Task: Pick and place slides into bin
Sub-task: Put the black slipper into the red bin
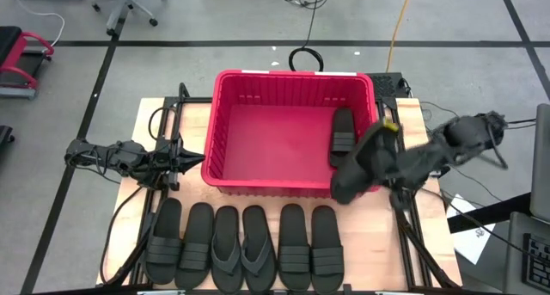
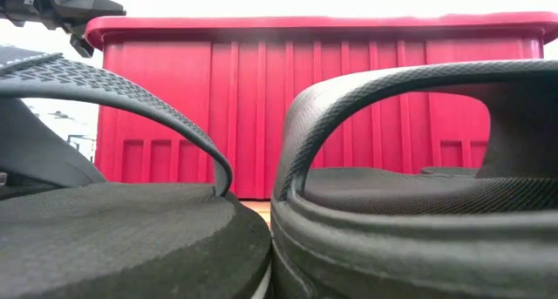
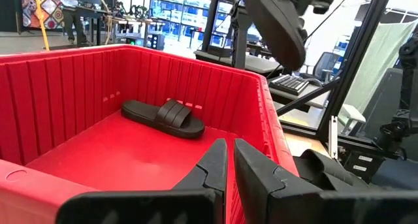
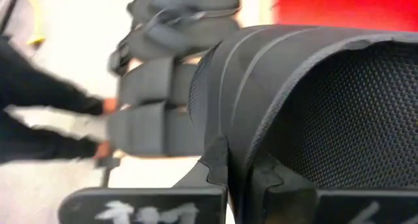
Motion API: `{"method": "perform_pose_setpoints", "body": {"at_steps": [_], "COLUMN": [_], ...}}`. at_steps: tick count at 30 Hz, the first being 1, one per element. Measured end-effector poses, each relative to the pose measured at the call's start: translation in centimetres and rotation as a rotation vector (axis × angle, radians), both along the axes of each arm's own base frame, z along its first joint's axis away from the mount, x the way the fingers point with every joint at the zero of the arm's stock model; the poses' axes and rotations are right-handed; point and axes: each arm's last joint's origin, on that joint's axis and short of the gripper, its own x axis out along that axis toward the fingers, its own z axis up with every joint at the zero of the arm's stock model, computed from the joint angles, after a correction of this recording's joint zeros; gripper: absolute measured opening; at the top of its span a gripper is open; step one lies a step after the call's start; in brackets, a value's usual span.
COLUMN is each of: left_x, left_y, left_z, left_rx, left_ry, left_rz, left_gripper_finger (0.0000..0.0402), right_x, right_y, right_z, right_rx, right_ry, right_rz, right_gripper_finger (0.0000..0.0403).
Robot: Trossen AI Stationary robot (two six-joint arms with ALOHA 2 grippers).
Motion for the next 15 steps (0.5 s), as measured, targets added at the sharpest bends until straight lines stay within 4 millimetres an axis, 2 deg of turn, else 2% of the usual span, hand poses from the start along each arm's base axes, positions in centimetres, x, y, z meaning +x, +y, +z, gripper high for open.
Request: {"method": "perform_pose_setpoints", "body": {"at_steps": [4, 8, 15], "left_x": [0.0, 0.0, 0.0], "left_y": [0.0, 0.0, 0.0], "left_z": [0.0, 0.0, 0.0], "left_rx": [-0.008, -0.023, -0.043], "left_ry": [0.000, -0.001, -0.003], "left_rz": [0.000, 0.000, 0.000], "left_gripper_finger": [0.0026, 0.0026, 0.0026], "right_x": [-0.3, -0.1, 2.5], "right_y": [-2.7, -5.5, -11.0], "right_z": [0.6, 0.4, -0.8], "right_rx": [-0.068, -0.119, -0.201], "right_ry": [-0.038, 0.000, 0.086], "right_rz": [-0.042, -0.050, -0.124], "right_gripper_finger": [0.0002, 0.0002, 0.0002]}}
